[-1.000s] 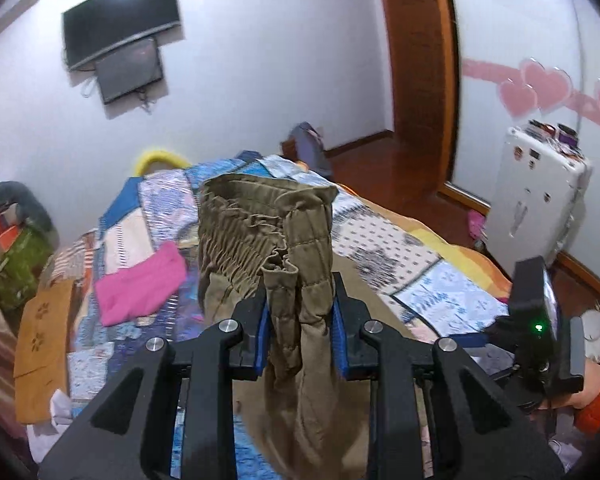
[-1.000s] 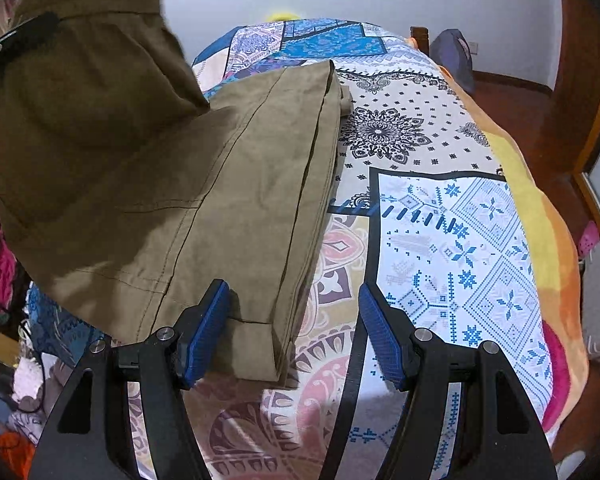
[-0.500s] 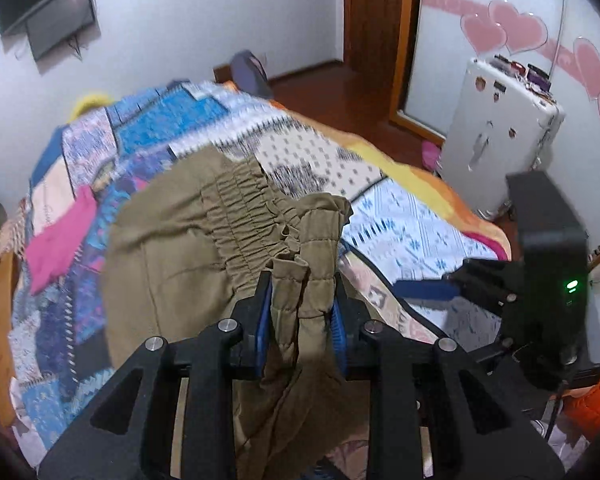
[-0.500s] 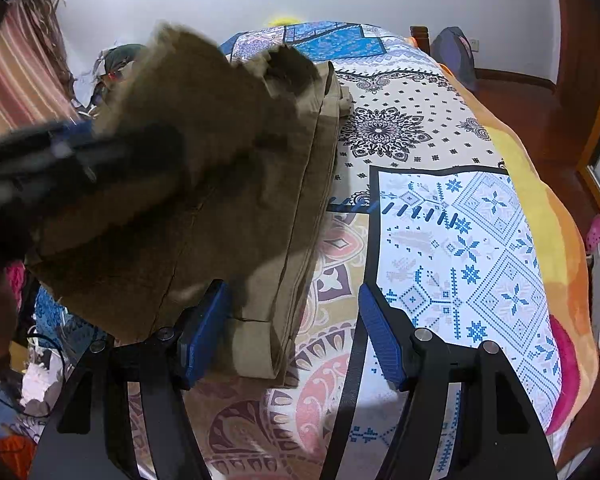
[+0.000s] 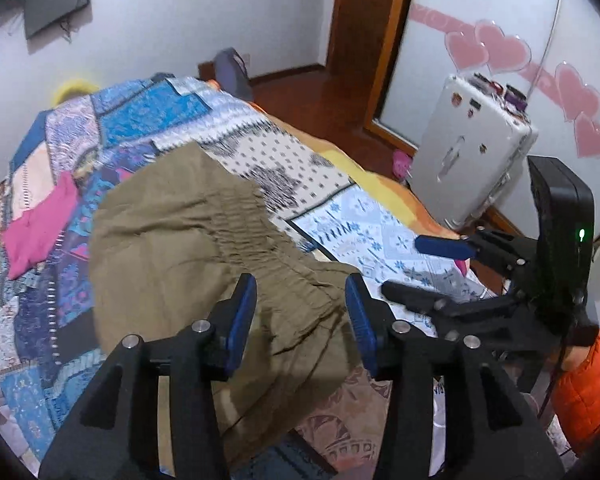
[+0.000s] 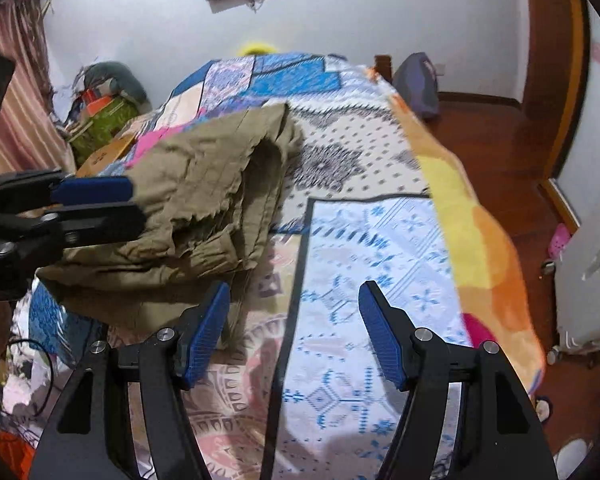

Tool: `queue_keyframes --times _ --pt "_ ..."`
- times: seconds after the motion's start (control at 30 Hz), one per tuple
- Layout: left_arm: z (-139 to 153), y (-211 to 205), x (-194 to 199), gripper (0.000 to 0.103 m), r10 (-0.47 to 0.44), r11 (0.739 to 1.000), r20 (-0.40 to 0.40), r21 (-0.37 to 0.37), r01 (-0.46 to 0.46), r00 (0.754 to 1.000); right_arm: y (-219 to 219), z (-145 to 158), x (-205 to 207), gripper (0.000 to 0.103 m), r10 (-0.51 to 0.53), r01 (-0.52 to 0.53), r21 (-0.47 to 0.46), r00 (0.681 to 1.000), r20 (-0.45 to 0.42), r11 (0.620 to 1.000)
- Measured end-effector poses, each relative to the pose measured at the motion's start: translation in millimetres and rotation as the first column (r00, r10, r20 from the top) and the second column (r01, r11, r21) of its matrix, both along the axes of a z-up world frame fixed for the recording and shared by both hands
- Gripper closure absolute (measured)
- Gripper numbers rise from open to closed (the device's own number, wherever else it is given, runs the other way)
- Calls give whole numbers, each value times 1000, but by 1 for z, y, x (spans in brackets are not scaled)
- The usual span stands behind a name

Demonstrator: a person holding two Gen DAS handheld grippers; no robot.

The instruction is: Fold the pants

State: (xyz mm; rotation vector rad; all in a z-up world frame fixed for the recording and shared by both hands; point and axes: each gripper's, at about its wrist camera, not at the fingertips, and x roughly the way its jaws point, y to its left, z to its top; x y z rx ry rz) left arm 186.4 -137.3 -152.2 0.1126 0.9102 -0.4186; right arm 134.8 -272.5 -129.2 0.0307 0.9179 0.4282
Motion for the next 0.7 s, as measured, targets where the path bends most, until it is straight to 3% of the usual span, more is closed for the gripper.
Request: queue_keyframes --times 0.13,0.43,0.63,0.7 --pt "1 19 -2 52 47 996 39 73 -50 998 5 15 2 40 9 -9 17 999 44 1000" --pt "-40 63 -9 52 130 982 -36 146 -123 991 50 22 13 40 93 -98 43 991 93 994" --pt "-47 72 -14 49 124 982 -39 145 -118 991 71 -18 23 40 105 -105 29 994 -16 994" --pt "-41 79 -12 49 129 984 -39 126 -123 991 65 -29 22 40 85 -81 82 995 -48 993"
